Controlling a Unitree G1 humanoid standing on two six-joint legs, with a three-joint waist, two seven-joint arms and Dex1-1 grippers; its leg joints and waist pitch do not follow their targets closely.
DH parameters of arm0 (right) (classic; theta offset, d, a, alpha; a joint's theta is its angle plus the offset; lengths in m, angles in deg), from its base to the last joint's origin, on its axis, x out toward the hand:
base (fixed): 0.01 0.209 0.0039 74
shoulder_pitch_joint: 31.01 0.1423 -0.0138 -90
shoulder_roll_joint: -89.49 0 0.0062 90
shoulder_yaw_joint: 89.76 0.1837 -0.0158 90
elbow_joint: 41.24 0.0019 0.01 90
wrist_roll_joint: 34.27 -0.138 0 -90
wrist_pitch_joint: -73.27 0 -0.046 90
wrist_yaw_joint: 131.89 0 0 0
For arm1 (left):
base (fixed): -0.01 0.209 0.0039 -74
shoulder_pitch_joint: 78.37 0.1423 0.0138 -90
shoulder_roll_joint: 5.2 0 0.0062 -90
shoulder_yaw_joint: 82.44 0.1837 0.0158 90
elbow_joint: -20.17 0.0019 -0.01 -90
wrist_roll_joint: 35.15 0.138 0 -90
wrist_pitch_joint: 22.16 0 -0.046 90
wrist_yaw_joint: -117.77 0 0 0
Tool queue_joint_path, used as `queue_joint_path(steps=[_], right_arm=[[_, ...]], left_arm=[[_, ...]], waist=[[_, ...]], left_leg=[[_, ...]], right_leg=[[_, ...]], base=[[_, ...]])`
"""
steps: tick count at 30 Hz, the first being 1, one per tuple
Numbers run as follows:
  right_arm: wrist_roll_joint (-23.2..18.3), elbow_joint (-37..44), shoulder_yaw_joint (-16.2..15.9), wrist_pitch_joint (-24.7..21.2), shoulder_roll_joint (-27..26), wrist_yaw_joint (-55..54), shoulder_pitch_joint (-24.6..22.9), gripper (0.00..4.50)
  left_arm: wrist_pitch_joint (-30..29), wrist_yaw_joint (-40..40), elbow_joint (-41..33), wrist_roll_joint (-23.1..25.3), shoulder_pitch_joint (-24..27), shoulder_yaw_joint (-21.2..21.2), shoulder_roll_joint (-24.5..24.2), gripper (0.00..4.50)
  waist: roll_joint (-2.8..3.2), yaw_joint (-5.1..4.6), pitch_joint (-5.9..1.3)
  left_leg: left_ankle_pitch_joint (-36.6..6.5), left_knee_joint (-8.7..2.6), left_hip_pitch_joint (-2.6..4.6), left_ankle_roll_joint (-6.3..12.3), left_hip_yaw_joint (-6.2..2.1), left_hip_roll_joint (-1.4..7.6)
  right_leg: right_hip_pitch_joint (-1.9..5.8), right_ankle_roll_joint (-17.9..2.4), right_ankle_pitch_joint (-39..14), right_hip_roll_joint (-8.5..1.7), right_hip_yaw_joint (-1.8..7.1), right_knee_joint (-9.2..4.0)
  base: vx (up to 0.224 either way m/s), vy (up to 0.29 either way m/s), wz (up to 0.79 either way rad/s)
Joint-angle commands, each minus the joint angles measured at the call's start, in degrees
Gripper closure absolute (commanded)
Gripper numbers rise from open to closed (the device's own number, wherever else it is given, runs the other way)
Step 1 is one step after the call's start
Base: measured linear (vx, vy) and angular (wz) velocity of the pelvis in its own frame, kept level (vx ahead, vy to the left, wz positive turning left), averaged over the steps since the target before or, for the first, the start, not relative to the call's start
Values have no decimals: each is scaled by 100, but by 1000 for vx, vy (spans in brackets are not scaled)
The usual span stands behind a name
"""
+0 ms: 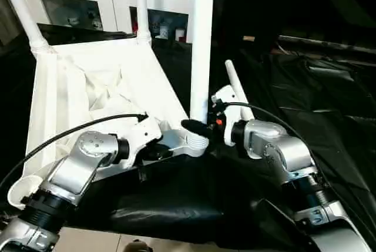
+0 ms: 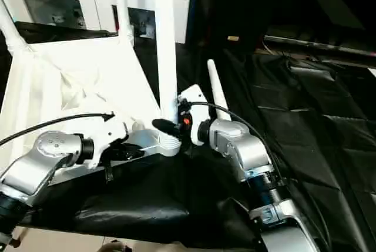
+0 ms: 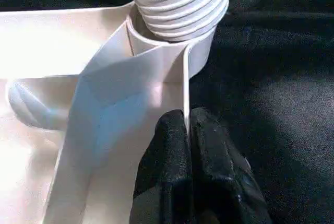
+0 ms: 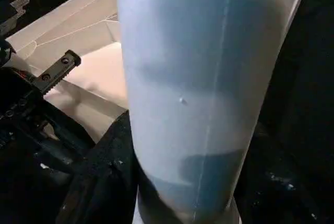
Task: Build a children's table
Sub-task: Insert table leg to table base
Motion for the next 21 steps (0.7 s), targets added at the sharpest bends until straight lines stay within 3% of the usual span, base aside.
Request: queue_joint_path(steps=[1,4,9,13,14,17,18,19,20,21], right_arm=[[71,-199,-9,110,13,-15,90,259],[13,-416,77,297,-123,-61,143,259],[-52,-748,231,428,-321,-9,199,259],[-86,-852,253,510,-350,35,166,259],[-131,-883,290,578,-364,68,71,259],[-200,-886,404,662,-381,102,-105,259],[-226,-906,461,705,-397,121,-184,259],[-235,-915,483,722,-404,129,-213,259],[-268,-933,540,768,-427,144,-301,259],[-300,-966,608,858,-462,158,-432,259]], left_arm=[[121,-54,8,-91,-48,-10,104,450],[108,-132,3,-43,-50,29,77,450],[110,-184,9,-16,-65,45,54,450],[97,-213,4,-1,-65,48,33,450],[75,-238,-19,0,-57,36,1,450],[42,-256,-48,-3,-51,17,-31,450],[39,-264,-48,-1,-52,10,-44,450],[38,-268,-46,0,-53,7,-49,450],[36,-280,-33,1,-63,1,-60,450],[33,-293,-3,5,-88,-3,-64,450]], waist=[[40,-32,-366],[77,-29,-368],[83,-40,-371],[95,-41,-356],[118,-29,-361],[107,-25,-364],[143,-15,-372],[135,-17,-368],[178,-9,-370],[178,-12,-366]], left_leg=[[-1655,-440,101,-310,-37,173],[-1756,-441,117,-338,-45,176],[-1774,-448,113,-341,-46,175],[-1958,-461,124,-364,-58,176],[-2003,-462,135,-374,-64,177],[-2006,-464,132,-365,-62,181],[-1992,-464,132,-364,-66,182],[-1999,-464,136,-361,-65,183],[-2003,-467,134,-369,-72,179],[-2048,-467,134,-367,-68,178]], right_leg=[[207,-795,-1732,-361,224,-452],[192,-808,-1809,-367,228,-457],[203,-876,-1645,-351,224,-446],[198,-857,-1843,-357,222,-466],[194,-853,-1881,-363,223,-469],[197,-875,-1800,-363,226,-468],[202,-894,-1712,-368,227,-464],[197,-908,-1684,-361,223,-463],[201,-943,-1608,-354,221,-450],[199,-961,-1578,-354,222,-456]], base=[[0,0,0],[0,0,0],[0,0,0],[0,0,0],[0,0,0],[0,0,0],[0,0,0],[0,0,0],[0,0,0],[0,0,0]])
